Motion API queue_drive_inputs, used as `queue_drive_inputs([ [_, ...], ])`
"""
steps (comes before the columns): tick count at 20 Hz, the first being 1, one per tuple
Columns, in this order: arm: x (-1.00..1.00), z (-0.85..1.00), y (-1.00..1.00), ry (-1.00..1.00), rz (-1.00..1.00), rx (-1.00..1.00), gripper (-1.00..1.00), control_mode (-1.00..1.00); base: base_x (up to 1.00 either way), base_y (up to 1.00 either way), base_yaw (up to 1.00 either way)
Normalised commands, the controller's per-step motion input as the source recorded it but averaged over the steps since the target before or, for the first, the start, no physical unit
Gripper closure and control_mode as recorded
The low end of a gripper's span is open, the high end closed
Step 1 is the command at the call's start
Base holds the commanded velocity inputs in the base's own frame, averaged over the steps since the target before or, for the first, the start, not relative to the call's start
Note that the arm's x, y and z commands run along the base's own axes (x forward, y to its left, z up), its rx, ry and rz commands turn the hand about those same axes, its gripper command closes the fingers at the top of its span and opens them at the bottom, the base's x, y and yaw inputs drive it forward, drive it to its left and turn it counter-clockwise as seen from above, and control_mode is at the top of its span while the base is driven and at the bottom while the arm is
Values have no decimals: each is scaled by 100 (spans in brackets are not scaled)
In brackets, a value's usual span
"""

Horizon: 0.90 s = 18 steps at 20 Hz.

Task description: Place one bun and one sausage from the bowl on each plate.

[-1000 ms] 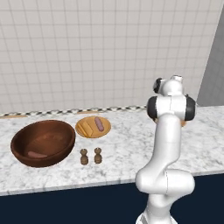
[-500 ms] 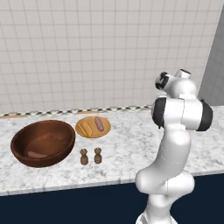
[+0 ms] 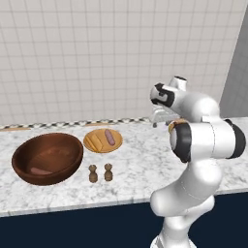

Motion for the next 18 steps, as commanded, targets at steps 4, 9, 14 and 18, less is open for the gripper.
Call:
queue_drive_inputs([
  [4,-8,0,100,9,24,-1,-100,-100,0,0,0],
  [9,-12,0,100,17,18,0,-100,-100,0,0,0],
  [14,-1,0,100,22,13,0,-100,-100,0,0,0],
  [18,0,-3,100,22,12,0,-100,-100,0,0,0],
])
